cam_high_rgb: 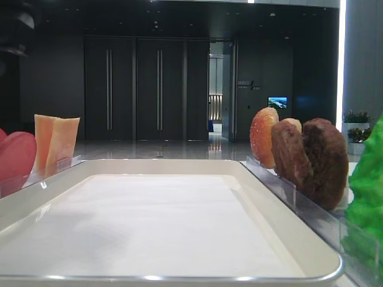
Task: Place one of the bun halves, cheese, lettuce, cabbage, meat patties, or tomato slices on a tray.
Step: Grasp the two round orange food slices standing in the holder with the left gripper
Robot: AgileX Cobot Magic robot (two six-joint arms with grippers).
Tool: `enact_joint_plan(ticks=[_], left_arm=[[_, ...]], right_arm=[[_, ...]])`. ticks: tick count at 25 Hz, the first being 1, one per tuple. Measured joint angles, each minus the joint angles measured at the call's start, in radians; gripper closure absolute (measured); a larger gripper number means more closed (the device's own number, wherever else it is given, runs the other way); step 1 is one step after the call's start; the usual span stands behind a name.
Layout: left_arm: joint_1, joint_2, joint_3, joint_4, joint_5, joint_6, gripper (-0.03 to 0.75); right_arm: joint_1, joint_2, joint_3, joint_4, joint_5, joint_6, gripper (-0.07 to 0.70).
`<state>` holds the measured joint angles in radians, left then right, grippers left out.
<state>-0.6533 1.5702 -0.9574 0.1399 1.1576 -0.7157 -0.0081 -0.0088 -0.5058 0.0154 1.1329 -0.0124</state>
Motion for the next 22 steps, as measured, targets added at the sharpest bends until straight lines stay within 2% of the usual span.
enact_joint_plan(ticks=[5,8,18,22], left_arm=[[0.000,0.023,0.000,0.004,-0.005,0.014,0.242],[0.000,0.027,0.000,0.004,-0.005,0.019,0.268],[0.000,0.028,0.000,0.014,0.011,0.045,0.550],[0.000,0.028,-0.001,0.019,0.026,0.055,0.571]], right_arm=[[0.000,0.000,0.000,0.000,0.000,0.000,0.149],[0.000,0.000,0.000,0.000,0.000,0.000,0.149],[0.000,0.000,0.000,0.000,0.000,0.000,0.149],[0.000,0.000,0.000,0.000,0.000,0.000,0.149]])
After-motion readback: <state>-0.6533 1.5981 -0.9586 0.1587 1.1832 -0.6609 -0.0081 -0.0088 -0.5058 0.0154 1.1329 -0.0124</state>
